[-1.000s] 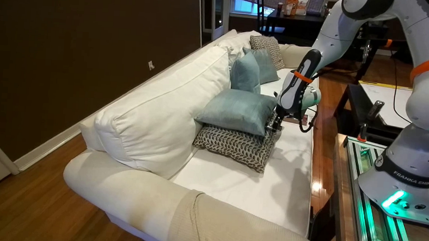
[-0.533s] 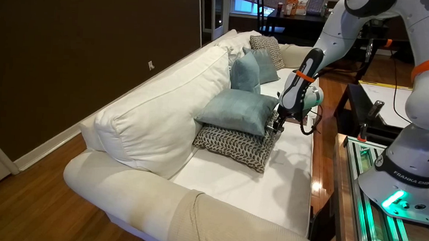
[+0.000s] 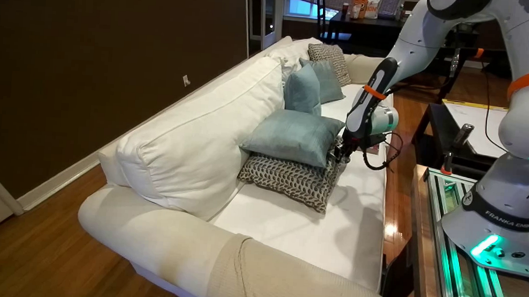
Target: Remove the grey remote from in between the pillows and put it on the couch seat
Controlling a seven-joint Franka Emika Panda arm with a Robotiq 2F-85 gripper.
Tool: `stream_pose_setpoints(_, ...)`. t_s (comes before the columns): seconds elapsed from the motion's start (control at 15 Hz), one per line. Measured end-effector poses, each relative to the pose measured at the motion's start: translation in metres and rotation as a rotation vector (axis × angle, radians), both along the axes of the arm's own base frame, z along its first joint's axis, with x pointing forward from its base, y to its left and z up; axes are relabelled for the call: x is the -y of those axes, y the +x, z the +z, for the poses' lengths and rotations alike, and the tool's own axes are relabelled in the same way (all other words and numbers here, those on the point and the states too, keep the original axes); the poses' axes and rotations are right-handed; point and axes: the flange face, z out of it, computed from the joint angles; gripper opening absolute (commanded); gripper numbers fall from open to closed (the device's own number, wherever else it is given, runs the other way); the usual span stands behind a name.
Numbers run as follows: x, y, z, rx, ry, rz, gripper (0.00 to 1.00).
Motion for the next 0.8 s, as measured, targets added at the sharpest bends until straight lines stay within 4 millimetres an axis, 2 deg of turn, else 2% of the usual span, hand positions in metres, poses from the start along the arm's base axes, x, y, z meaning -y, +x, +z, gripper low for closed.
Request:
stream_pose_setpoints(0.33, 0.002, -0.01, 0.008, -0.002, 0.011, -0.144, 0.29)
stream_pose_setpoints(0.8, 0.013, -0.039, 0.013, -0.021, 0.034, -0.409, 0.29)
